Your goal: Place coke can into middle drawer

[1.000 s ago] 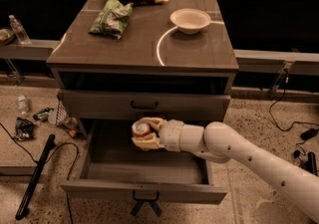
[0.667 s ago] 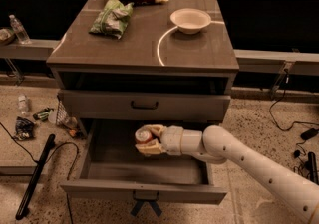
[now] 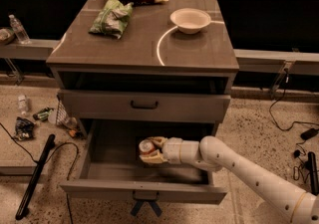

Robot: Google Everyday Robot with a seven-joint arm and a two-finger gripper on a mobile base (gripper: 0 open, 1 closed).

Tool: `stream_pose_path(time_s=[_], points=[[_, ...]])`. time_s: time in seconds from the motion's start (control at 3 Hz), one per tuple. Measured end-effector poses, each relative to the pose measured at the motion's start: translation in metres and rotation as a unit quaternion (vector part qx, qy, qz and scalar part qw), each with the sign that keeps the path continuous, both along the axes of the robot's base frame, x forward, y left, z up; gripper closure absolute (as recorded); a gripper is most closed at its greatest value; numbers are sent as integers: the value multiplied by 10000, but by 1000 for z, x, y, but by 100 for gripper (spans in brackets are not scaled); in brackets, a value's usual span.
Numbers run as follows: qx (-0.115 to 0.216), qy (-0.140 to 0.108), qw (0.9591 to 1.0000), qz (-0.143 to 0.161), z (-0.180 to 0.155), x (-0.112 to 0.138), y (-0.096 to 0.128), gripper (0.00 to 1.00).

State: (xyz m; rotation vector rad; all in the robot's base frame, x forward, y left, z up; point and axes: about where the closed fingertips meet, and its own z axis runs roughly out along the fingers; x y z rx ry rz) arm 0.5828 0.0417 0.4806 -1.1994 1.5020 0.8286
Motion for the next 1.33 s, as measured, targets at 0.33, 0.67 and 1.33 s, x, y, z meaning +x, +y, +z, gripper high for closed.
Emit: stream_pose_path(time_s=[0.33,0.67,1.33], points=[[-117,55,9999,-31,-24,7,-1,43],[-196,92,9997,-63,-37,10,-1,19],[-302,11,9984,-487,11,-7,-27,4]])
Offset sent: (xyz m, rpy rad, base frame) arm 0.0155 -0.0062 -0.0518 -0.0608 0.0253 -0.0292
